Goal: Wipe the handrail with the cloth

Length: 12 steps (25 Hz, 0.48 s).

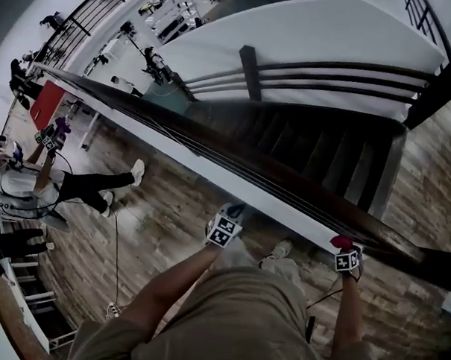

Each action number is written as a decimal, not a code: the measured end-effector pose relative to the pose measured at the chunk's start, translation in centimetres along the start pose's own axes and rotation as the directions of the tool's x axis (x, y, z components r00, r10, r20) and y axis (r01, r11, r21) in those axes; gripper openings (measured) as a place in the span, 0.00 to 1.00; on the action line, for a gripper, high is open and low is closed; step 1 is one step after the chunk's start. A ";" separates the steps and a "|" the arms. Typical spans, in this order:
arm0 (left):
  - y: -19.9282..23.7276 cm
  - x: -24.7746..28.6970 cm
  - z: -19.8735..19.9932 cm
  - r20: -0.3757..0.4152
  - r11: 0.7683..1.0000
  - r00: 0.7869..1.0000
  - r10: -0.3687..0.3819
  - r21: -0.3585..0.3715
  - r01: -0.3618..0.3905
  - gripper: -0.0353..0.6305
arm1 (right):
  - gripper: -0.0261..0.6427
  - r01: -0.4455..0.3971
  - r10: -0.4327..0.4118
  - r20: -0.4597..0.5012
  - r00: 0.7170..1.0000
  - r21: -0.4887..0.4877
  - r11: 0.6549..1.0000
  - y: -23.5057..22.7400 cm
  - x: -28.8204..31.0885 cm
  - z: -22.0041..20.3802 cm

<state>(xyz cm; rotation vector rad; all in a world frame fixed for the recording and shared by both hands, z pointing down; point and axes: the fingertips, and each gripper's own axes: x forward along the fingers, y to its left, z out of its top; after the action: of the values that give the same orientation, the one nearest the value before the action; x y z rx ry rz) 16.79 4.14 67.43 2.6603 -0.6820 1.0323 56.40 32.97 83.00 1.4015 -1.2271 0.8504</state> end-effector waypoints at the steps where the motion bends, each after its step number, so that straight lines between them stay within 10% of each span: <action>1: 1.5 -1.1 -0.6 0.000 1.000 1.000 0.024 -0.013 -0.024 0.08 | 0.26 -0.029 0.030 0.020 0.999 -0.035 0.999 2.2 0.0 2.1; 12: 18.5 -11.2 -10.8 -0.040 0.943 0.961 0.272 -0.188 -0.275 0.08 | 0.26 -0.215 0.338 0.190 0.922 -0.477 0.853 28.1 -3.6 29.7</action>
<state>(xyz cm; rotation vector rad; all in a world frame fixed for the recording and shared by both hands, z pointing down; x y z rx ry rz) -5.83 -4.41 68.17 2.4371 -1.1140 0.9909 24.91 6.73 80.33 0.9906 -1.7442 0.5231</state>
